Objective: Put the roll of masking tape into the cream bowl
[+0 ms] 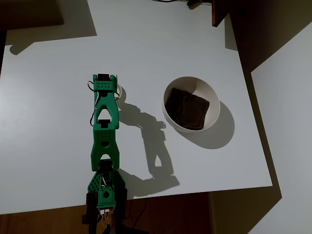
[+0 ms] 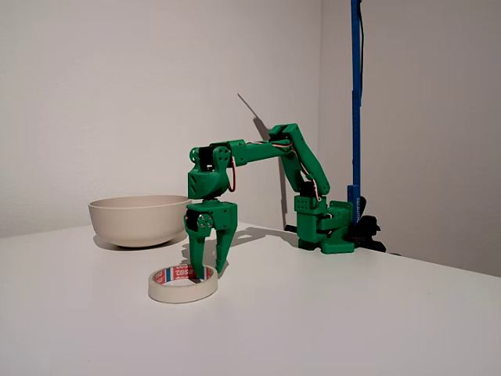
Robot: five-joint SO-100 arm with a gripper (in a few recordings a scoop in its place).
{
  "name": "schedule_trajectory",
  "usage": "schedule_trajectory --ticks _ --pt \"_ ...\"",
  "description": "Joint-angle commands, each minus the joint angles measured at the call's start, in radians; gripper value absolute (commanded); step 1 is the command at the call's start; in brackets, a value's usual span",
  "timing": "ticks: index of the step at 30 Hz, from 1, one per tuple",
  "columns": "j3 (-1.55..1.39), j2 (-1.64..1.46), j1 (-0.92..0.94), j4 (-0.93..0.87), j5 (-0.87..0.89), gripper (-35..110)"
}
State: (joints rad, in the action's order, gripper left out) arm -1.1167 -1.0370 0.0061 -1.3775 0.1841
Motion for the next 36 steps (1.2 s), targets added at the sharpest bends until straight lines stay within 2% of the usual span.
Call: schedule_trajectory --ticks 1,7,10,22,36 --pt "0.066 -0.026 -0.008 0.018 0.026 10" --pt "0.066 0.011 -0.025 0.041 0.037 8" --pt "0.066 0.02 -0.025 0.066 0.044 -8" --pt "0.071 0.008 -0.011 0.087 0.037 -8" --pt "0.313 -0.057 0.017 -0.11 0.035 -8"
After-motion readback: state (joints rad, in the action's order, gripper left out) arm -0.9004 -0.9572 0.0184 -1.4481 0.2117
